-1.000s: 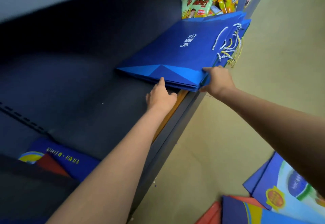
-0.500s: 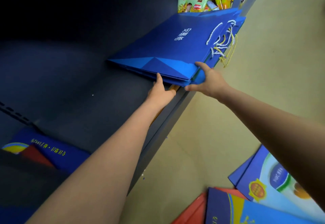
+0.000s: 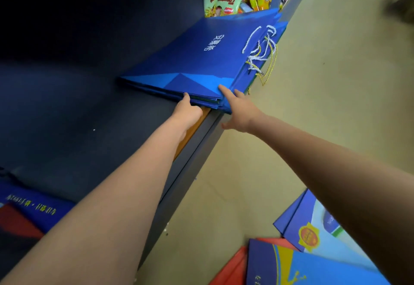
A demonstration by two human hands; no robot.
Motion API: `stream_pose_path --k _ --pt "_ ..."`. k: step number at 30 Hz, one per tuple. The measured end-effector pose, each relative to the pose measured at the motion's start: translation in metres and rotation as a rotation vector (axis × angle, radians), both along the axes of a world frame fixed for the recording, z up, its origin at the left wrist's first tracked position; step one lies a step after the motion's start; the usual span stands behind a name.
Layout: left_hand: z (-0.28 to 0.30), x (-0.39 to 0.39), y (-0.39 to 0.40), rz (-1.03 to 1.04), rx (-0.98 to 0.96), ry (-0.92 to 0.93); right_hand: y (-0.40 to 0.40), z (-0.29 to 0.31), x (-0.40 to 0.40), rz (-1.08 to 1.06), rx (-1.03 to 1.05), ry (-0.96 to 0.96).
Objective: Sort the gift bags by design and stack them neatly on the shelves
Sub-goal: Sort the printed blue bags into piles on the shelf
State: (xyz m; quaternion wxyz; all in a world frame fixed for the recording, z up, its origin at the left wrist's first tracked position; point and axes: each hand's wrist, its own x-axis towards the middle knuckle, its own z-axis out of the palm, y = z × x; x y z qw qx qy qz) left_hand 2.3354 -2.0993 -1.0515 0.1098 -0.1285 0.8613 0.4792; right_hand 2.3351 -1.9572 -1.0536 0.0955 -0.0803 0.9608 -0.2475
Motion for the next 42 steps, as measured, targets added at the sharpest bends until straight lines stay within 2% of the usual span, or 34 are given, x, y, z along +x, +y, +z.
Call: stream_pose_path --k 4,6,8,10,12,15,17,18,22,26,30,33,35,37,42 --pt "-0.006 0.047 0.010 -0.016 -0.352 0.273 0.039 0.006 0.025 0.066 0.064 0.030" --pt "-0.018 0.081 0.018 -0.061 -0.415 0.471 0.072 0.004 0.048 0.032 0.100 -0.022" --pt "-0.037 0.113 0.026 -0.162 -0.452 0.551 0.109 -0.005 0.076 -0.046 0.100 -0.105" --pt "-0.057 0.147 0.037 -0.278 -0.462 0.467 0.143 -0.019 0.113 -0.139 0.053 -0.191" --pt "-0.076 0.183 0.046 -0.365 -0.459 0.306 0.168 -0.038 0.150 -0.179 0.023 -0.273" --pt "-0.106 0.240 0.051 -0.593 -0.501 0.091 0.187 -0.071 0.210 -0.102 0.110 -0.404" --pt "-0.120 0.268 0.052 -0.761 -0.567 -0.071 0.192 -0.091 0.245 -0.001 0.218 -0.397" --pt "-0.124 0.277 0.053 -0.782 -0.593 -0.129 0.191 -0.098 0.259 0.032 0.267 -0.374" --pt "-0.125 0.277 0.063 -0.610 -0.565 -0.175 0.180 -0.102 0.292 0.070 0.416 -0.327" --pt "-0.125 0.264 0.077 -0.452 -0.479 -0.166 0.184 -0.095 0.295 -0.053 0.207 -0.478" --pt "-0.118 0.235 0.089 -0.271 -0.366 -0.052 0.237 -0.067 0.266 -0.250 0.194 -0.324" --pt "-0.120 0.228 0.093 -0.350 -0.376 -0.130 0.278 -0.059 0.241 -0.343 0.315 -0.270" --pt "-0.125 0.238 0.095 -0.456 -0.532 -0.225 0.285 -0.069 0.234 -0.326 0.396 -0.334" --pt "-0.125 0.250 0.096 -0.477 -0.663 -0.283 0.283 -0.083 0.232 -0.305 0.416 -0.410" --pt "-0.121 0.254 0.081 -0.481 -0.641 -0.288 0.276 -0.102 0.225 -0.268 0.425 -0.480"
